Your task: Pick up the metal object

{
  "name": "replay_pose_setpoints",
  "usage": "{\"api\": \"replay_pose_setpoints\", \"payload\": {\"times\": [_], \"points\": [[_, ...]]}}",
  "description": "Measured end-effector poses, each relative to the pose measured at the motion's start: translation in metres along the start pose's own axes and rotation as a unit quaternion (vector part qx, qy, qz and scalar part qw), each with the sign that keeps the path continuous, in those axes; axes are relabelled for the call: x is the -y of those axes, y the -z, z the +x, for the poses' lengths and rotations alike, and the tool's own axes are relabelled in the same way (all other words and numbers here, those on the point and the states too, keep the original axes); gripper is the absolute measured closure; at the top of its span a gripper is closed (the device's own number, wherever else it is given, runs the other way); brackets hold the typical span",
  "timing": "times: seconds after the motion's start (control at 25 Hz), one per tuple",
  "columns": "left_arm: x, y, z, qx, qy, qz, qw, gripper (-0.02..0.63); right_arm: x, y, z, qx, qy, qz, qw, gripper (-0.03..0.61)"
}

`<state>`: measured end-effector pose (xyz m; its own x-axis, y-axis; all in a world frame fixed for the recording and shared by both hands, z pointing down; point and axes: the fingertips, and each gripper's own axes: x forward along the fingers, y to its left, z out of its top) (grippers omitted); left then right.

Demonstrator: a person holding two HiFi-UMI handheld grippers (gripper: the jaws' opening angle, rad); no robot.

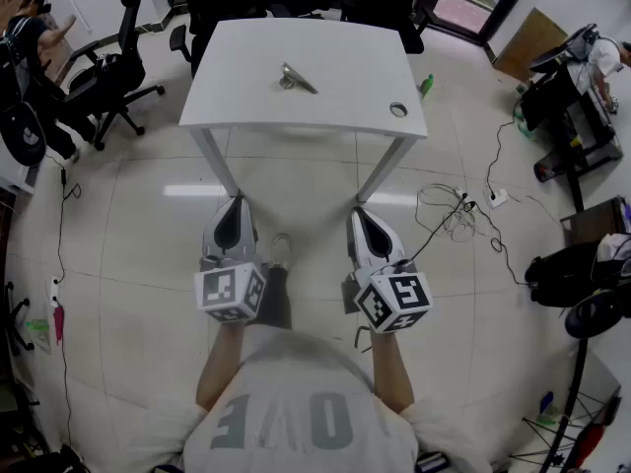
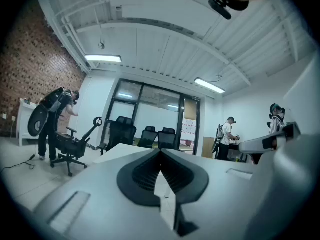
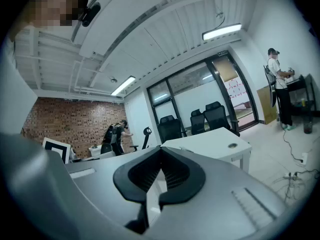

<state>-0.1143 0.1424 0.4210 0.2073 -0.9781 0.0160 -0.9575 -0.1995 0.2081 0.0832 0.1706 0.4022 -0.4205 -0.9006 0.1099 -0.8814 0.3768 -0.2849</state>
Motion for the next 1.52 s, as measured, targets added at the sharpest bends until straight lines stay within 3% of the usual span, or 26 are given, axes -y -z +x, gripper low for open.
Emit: {"api": "replay_pose_setpoints", "payload": {"times": [0.44, 0.8, 0.92, 1.04, 1.16, 1.28, 1.52], "points": [[-0.04, -0.059, 0.251, 0.023, 0.048, 0.015, 0.9985, 0.618, 0.075, -0.081, 0.219, 0.045, 0.014, -0.014, 0.999, 0.568], [-0.053, -0.042, 0.345, -0.012, 0.016, -0.019, 0.9996, 0.618, 0.115, -0.093, 0.305, 0.025, -0.004, 0.001, 1.0, 0.568], [-0.057, -0.021, 0.362, -0.046, 0.004, -0.021, 0.9987, 0.618, 0.118, -0.091, 0.316, 0.015, -0.016, 0.003, 1.0, 0.568], [-0.049, 0.019, 0.392, -0.114, 0.03, 0.003, 0.9931, 0.604, 0.122, -0.092, 0.329, 0.011, -0.022, 0.004, 1.0, 0.568], [-0.045, 0.073, 0.417, -0.198, 0.053, 0.005, 0.9789, 0.508, 0.127, -0.09, 0.336, 0.004, -0.022, 0.004, 1.0, 0.568], [-0.046, 0.119, 0.432, -0.266, 0.052, -0.009, 0.9626, 0.481, 0.139, -0.088, 0.337, -0.001, -0.014, 0.01, 1.0, 0.568], [-0.059, 0.162, 0.445, -0.326, 0.027, -0.074, 0.942, 0.476, 0.158, -0.087, 0.337, -0.003, 0.007, 0.016, 1.0, 0.568]]}}
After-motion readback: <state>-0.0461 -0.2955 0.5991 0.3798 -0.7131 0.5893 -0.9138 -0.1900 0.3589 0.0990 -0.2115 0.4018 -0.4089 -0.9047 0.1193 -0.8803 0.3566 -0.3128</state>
